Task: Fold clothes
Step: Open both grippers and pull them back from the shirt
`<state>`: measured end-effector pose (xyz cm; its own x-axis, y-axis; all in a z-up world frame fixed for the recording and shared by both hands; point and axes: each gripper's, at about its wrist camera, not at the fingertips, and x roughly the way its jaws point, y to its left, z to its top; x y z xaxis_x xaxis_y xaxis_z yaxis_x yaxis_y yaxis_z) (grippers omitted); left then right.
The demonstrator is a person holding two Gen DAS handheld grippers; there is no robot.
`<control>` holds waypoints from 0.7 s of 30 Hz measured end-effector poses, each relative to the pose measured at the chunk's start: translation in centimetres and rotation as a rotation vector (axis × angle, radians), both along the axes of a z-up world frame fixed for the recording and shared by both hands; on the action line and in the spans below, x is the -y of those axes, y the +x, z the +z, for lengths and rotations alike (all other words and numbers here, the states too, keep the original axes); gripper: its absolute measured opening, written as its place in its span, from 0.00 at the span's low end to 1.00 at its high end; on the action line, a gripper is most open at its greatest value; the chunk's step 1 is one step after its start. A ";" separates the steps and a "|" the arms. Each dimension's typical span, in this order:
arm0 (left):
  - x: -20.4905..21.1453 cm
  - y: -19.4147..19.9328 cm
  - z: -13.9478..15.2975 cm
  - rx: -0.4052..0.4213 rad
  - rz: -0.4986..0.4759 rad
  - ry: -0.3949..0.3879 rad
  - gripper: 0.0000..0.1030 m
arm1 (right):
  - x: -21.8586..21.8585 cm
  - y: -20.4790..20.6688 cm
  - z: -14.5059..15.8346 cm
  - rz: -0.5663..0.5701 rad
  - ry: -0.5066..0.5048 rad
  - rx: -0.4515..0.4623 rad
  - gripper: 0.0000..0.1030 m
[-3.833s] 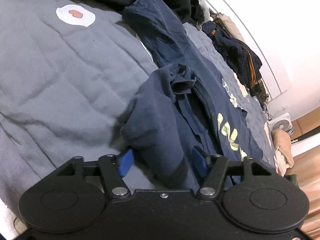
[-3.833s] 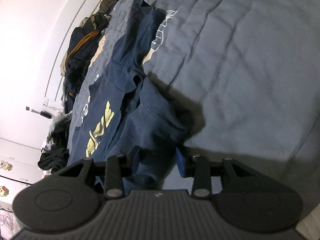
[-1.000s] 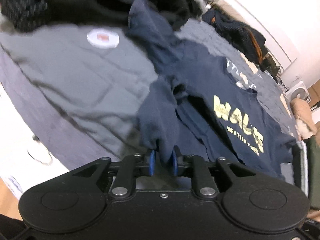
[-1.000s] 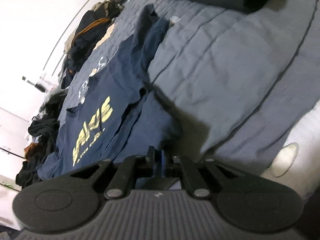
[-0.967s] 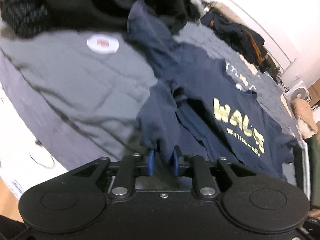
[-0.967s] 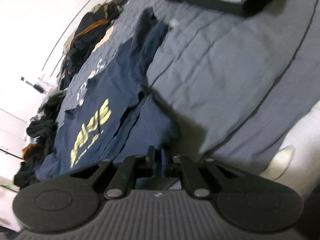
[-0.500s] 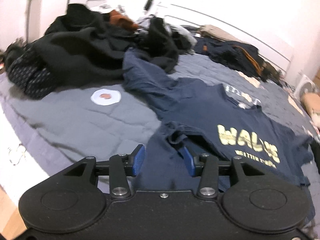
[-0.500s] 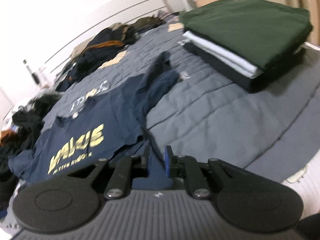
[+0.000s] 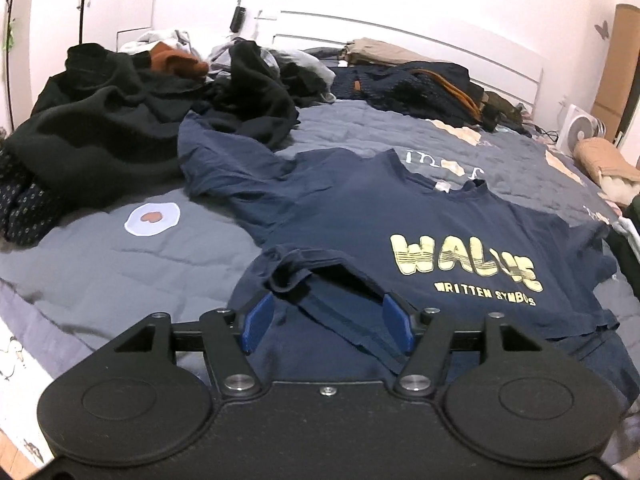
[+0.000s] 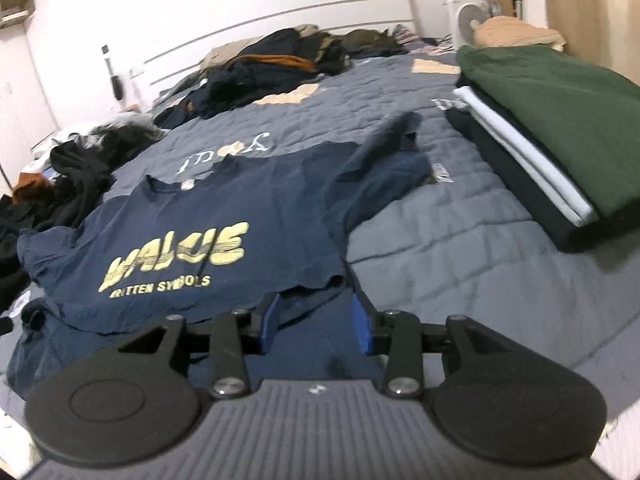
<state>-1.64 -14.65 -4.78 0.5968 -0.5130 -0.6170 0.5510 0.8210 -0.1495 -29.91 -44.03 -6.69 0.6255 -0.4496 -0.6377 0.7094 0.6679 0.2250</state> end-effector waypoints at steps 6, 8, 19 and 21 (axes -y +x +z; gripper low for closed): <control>0.3 0.8 -0.3 -0.018 0.017 -0.007 0.60 | 1.9 2.4 0.1 0.069 -0.007 -0.048 0.38; 0.4 1.0 -0.3 -0.020 0.024 -0.007 0.60 | 2.7 3.1 -0.4 0.079 0.001 -0.063 0.38; 0.4 1.8 -0.9 -0.043 0.072 0.016 0.60 | 2.5 3.8 -2.9 0.152 -0.070 -0.146 0.38; 0.4 1.9 -1.0 -0.051 0.081 0.016 0.60 | 2.2 4.0 -2.9 0.170 -0.118 -0.171 0.37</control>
